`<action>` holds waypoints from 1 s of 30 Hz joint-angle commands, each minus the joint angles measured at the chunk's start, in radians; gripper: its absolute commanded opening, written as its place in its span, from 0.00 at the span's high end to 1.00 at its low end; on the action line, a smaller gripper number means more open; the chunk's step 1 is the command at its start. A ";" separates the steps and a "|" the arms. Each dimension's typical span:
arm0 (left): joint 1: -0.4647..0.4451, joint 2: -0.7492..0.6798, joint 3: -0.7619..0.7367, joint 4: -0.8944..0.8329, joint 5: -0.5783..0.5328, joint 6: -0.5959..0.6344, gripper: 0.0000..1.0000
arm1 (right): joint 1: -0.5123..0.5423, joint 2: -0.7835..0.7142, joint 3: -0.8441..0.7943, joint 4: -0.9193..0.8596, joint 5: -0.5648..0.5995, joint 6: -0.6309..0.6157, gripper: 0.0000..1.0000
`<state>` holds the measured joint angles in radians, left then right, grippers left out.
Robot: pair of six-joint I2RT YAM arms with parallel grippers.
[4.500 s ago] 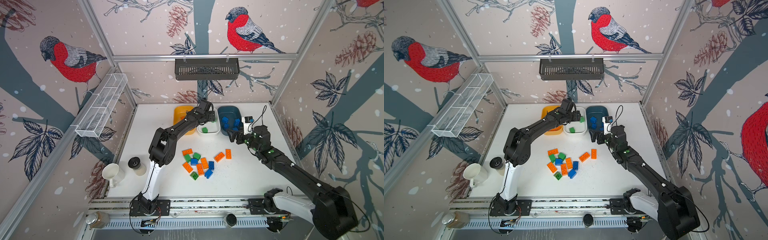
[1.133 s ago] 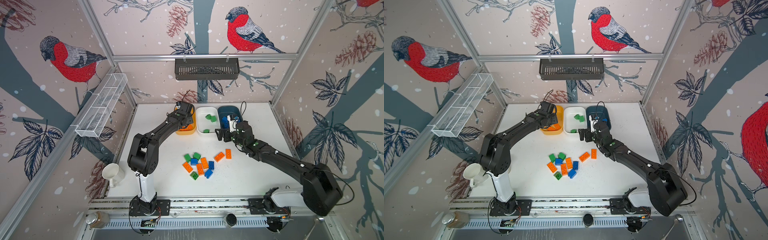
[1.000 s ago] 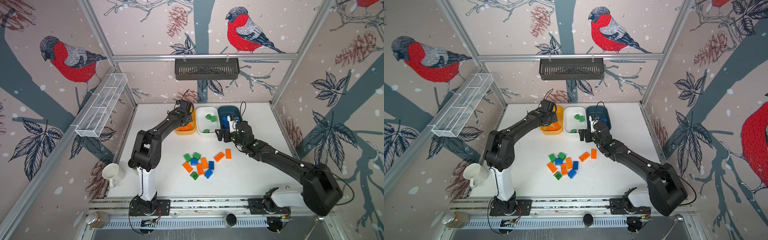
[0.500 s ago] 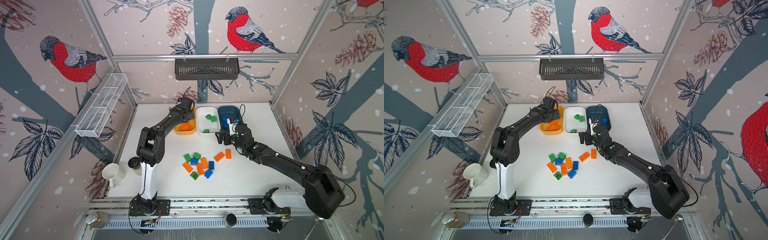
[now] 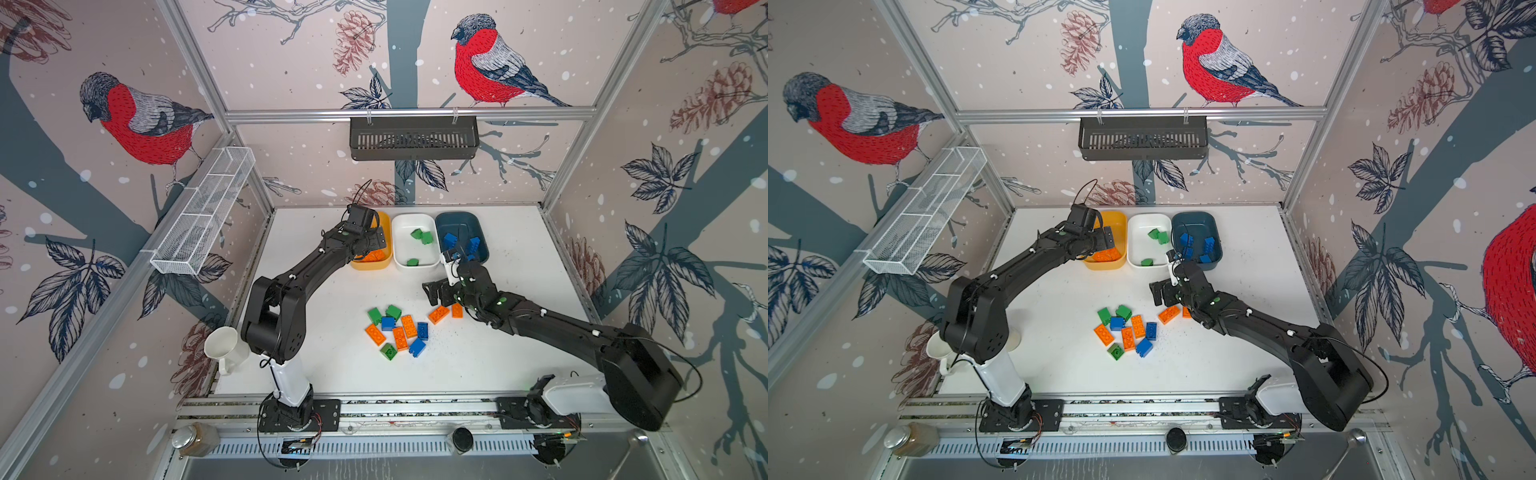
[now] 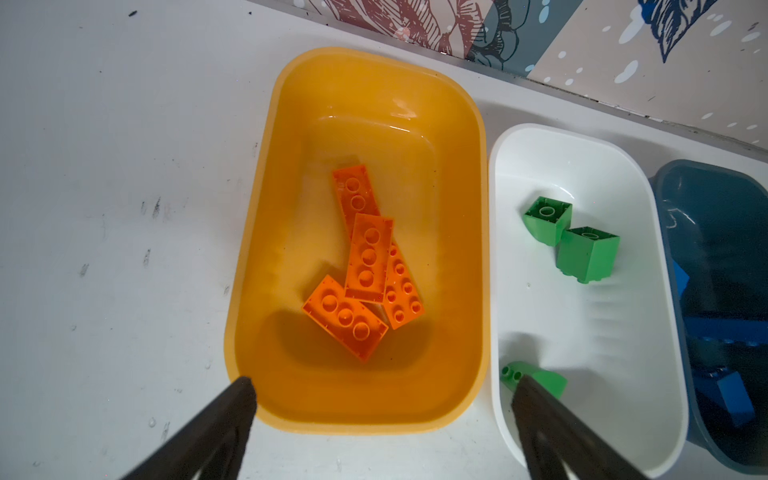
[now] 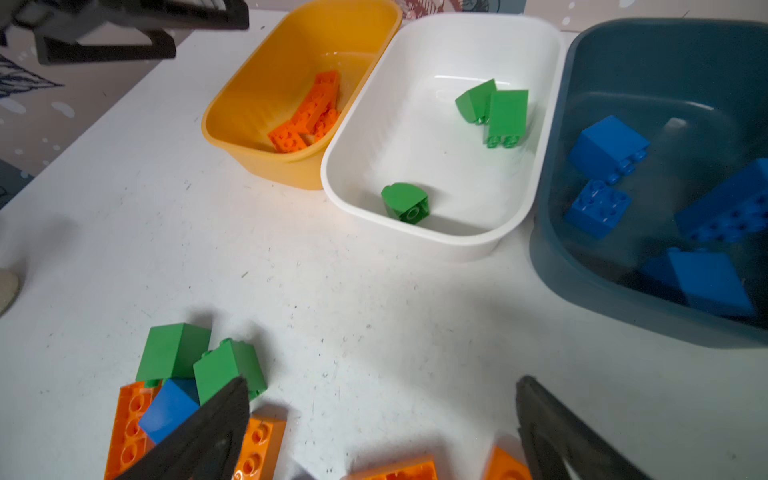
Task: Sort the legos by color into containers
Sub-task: 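Lower the right gripper onto a green brick in the pile and close it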
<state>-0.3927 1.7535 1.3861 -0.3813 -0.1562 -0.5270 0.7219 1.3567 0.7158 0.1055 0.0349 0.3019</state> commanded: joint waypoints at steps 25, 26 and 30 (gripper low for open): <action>-0.026 -0.266 -0.380 -0.001 0.047 -0.182 0.03 | 0.167 0.427 0.290 -0.091 -0.250 -0.256 0.37; -0.026 -0.263 -0.380 -0.001 0.047 -0.180 0.03 | 0.171 0.446 0.307 -0.097 -0.250 -0.255 0.39; -0.026 -0.259 -0.383 -0.001 0.044 -0.181 0.03 | 0.187 0.518 0.366 -0.141 -0.225 -0.262 0.45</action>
<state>-0.4198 1.4925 1.0035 -0.3790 -0.0940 -0.7059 0.8997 1.8427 1.0527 0.0109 -0.1967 0.0525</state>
